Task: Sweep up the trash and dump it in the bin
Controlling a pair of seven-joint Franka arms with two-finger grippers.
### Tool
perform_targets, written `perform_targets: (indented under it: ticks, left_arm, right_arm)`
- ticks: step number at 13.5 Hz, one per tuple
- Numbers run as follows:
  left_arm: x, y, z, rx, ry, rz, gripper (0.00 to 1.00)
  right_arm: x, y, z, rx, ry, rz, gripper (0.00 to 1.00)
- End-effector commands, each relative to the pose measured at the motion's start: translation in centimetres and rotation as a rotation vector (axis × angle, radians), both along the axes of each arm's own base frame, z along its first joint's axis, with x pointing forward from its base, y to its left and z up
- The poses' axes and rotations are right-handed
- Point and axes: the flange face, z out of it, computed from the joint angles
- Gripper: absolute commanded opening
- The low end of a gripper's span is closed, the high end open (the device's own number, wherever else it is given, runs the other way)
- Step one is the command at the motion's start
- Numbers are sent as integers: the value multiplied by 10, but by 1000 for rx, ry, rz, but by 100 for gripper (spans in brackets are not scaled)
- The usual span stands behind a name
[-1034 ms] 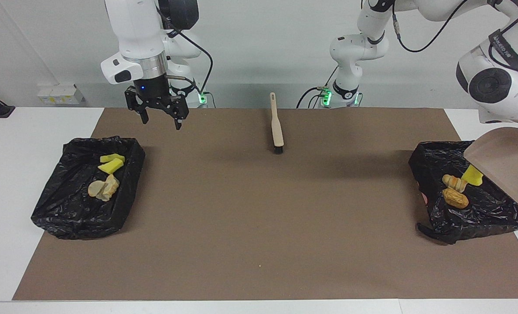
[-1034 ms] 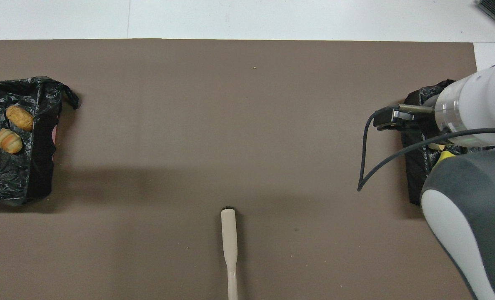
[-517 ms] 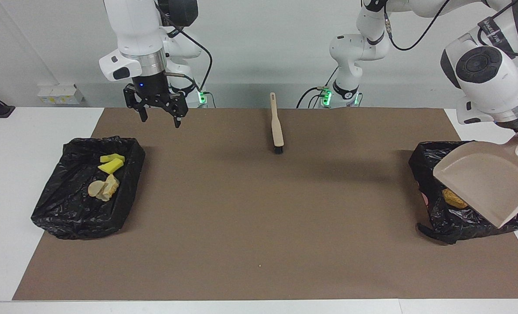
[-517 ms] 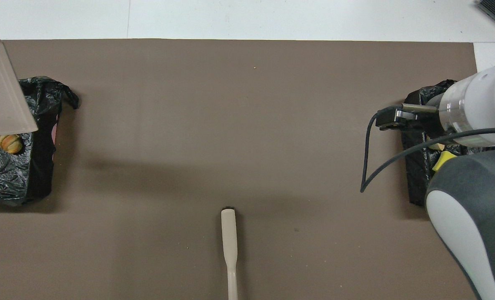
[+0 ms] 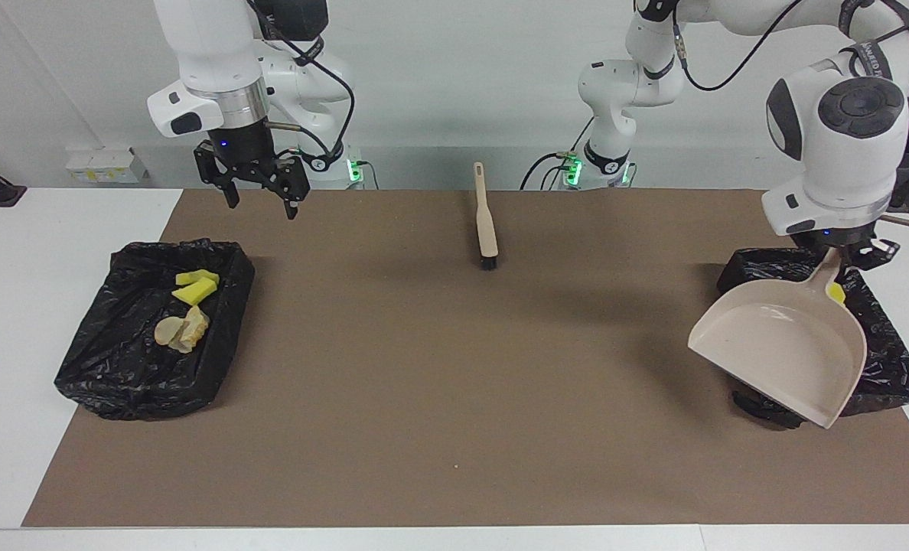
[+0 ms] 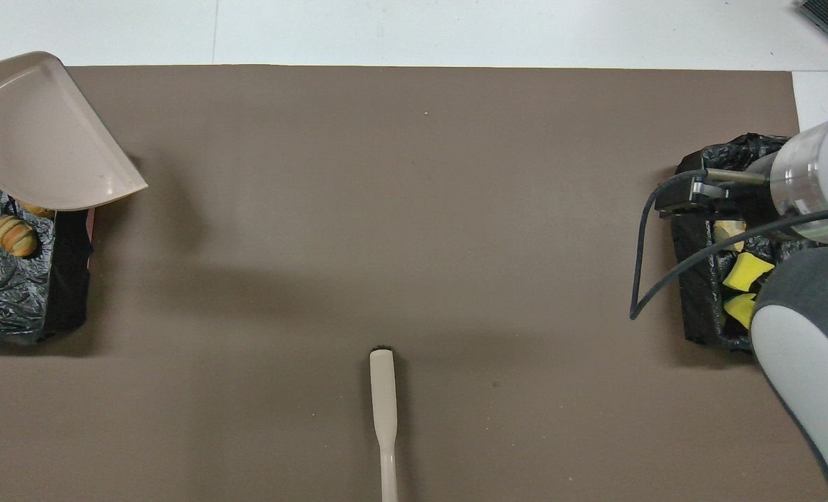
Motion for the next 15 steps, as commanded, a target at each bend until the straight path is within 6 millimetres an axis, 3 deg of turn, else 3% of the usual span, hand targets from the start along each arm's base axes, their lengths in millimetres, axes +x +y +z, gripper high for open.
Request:
perform_targets:
  ticks: [1,2,5,8,9,12,13,15]
  left_arm:
    - [-7,-43,-9,-90,-12,72,0]
    - [-11,-68,-14,-109,1,76,0]
    - [-24,-171,-66,-140,-33,267,0]
    - [-39,-233,-83,-270,-76,509,0]
    - [-42,-252,-96,-283,-82,558,0]
    - [-58,-299,-112,-362,-84,557,0]
    - [-70,-322,-126,-391,-98,570,0]
    - [-75,-334,-141,-474,-119,672,0]
  right_arm:
    - [-9,-8,9,43,9,13,100]
    - [-9,-9,7,42,15,11,100]
    - [-9,-14,6,58,19,0,100]
    - [-9,-13,7,71,16,-1,100]
    - [-9,-13,8,71,14,-1,100]
    - [-7,-27,7,71,16,-27,100]
    - [-6,-32,7,72,16,-38,100]
    - [-6,-38,7,72,15,-49,100]
